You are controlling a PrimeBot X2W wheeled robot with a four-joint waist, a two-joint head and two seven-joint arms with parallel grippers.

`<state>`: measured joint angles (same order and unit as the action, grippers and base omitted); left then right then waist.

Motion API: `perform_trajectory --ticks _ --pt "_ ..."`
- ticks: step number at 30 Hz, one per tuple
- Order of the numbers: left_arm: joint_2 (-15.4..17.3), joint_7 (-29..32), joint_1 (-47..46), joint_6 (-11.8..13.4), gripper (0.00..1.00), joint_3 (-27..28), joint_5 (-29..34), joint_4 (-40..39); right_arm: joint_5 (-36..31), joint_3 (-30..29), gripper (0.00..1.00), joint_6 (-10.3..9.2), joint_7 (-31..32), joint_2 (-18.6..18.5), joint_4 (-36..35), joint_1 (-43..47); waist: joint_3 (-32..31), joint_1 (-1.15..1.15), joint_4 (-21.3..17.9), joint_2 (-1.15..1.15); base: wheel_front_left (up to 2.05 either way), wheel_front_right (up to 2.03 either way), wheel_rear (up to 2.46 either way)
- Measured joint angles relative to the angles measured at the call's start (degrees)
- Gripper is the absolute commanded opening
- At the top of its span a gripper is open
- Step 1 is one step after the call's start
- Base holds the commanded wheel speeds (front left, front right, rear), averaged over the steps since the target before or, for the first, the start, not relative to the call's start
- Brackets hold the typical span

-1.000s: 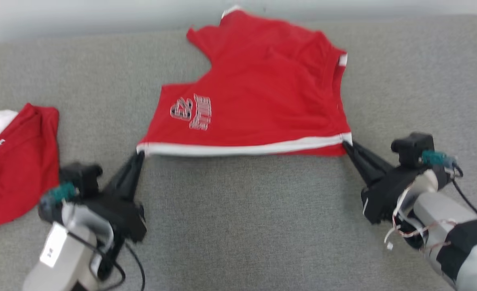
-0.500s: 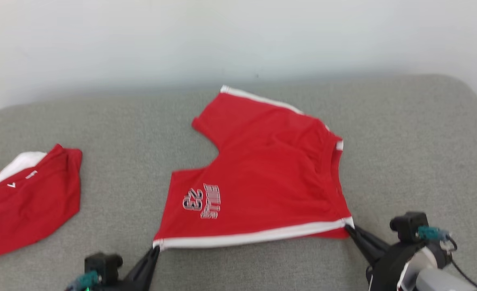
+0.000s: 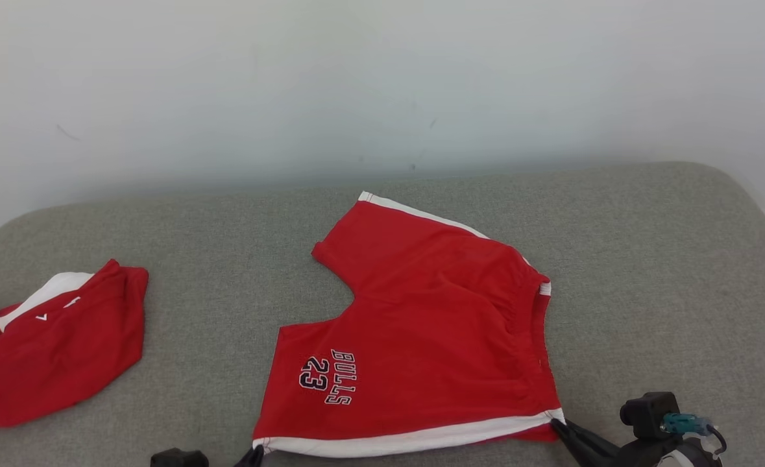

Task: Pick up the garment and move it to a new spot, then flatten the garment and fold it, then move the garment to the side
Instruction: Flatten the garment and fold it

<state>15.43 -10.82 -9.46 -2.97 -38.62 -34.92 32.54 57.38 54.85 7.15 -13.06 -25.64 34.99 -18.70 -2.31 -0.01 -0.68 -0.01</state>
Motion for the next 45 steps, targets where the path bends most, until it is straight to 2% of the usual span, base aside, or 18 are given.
perform_trajectory --ticks 8,9,10,11,23,29,36,42,45 --pt "-0.7 1.3 0.0 0.2 0.00 -0.4 -1.2 1.0 -0.1 0.7 0.00 -0.21 1.0 0.3 0.2 0.1 0.0 0.00 0.0 0.01 0.00 0.00 0.00" --pt "-0.7 1.3 0.0 0.5 0.05 -0.4 -1.4 1.3 -0.1 0.7 0.38 -0.51 1.0 0.3 0.2 0.1 0.0 0.00 0.0 0.01 0.00 0.00 0.00" --pt "-0.7 1.3 0.0 0.8 0.80 -0.3 -1.4 1.4 -0.1 0.6 1.00 -0.66 1.0 0.3 0.2 0.1 0.0 0.01 0.0 0.01 0.00 0.00 0.00" --pt "-0.7 1.3 0.0 1.0 1.00 -0.2 -1.4 1.5 0.0 0.5 1.00 -0.66 1.0 0.3 0.2 0.3 0.0 0.00 0.0 0.01 0.00 0.00 0.00" --pt "-0.5 -0.4 1.2 3.0 1.00 2.2 -1.8 -1.5 2.3 -2.4 1.00 -0.77 0.4 -0.9 -3.4 2.0 -1.1 0.00 0.0 0.01 0.00 0.00 0.00" --pt "-0.4 -2.2 2.3 5.7 1.00 5.1 -2.1 -5.1 2.6 -4.6 1.00 -2.33 -0.4 -1.8 -6.7 2.1 -1.8 0.00 -0.5 0.01 0.00 0.00 0.00" --pt "-0.1 -3.2 4.9 8.4 1.00 8.5 -2.3 -9.0 1.8 -8.8 1.00 -7.44 -1.1 -2.6 -9.9 3.4 -2.9 0.00 -1.7 0.01 0.00 0.00 0.00" --pt "0.4 -3.4 8.0 9.5 1.00 12.2 -1.6 -12.3 1.0 -13.5 1.00 -12.22 -1.1 -4.3 -12.8 6.8 -3.6 0.01 -3.0 0.01 0.00 0.00 0.00" --pt "0.5 -3.4 8.8 9.6 1.00 13.6 -1.2 -13.8 -0.8 -16.4 1.00 -13.25 -1.2 -5.3 -15.0 9.1 -3.8 0.00 -3.3 0.01 0.00 0.00 0.00"
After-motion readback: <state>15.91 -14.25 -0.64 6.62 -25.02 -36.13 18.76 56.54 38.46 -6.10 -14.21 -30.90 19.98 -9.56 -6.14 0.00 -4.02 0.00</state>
